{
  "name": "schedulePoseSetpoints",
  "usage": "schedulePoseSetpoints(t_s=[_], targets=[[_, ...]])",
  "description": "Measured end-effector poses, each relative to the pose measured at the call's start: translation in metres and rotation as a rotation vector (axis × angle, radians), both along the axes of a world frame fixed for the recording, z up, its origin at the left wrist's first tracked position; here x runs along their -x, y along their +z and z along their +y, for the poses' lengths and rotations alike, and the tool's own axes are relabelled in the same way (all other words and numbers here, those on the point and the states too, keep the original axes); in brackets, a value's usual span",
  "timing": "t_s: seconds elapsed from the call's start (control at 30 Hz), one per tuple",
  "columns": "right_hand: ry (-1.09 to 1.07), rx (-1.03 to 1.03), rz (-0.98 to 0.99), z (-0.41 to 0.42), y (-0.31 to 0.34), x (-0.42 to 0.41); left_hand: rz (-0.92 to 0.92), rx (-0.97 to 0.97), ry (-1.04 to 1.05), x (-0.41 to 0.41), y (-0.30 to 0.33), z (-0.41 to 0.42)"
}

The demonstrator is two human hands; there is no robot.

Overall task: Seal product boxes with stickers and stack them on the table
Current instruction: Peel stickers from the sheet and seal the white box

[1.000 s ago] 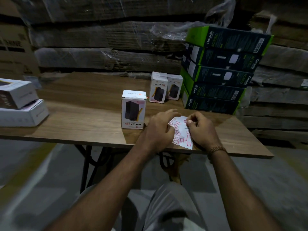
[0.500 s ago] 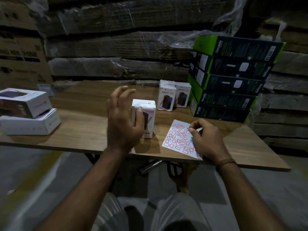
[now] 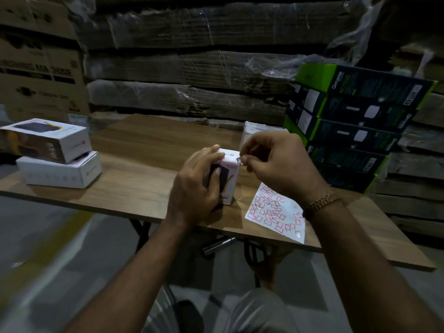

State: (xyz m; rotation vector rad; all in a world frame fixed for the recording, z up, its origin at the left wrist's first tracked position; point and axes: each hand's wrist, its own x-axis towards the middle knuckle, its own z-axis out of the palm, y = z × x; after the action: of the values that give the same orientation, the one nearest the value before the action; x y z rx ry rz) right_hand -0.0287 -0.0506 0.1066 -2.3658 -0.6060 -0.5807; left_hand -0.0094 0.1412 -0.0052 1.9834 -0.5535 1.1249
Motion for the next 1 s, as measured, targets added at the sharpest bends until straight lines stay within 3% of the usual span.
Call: schedulePoseSetpoints(t_s=[0.37, 1.0], targets=[[0.006, 0.365, -0.033, 0.039, 0.012, -0.014, 0.085, 0.091, -0.048, 0.004, 0.001, 0.000], [-0.069, 0.375, -0.160, 0.044, -0.002, -0.017, 0.075, 0.139, -0.032, 0.004, 0.003, -0.003]])
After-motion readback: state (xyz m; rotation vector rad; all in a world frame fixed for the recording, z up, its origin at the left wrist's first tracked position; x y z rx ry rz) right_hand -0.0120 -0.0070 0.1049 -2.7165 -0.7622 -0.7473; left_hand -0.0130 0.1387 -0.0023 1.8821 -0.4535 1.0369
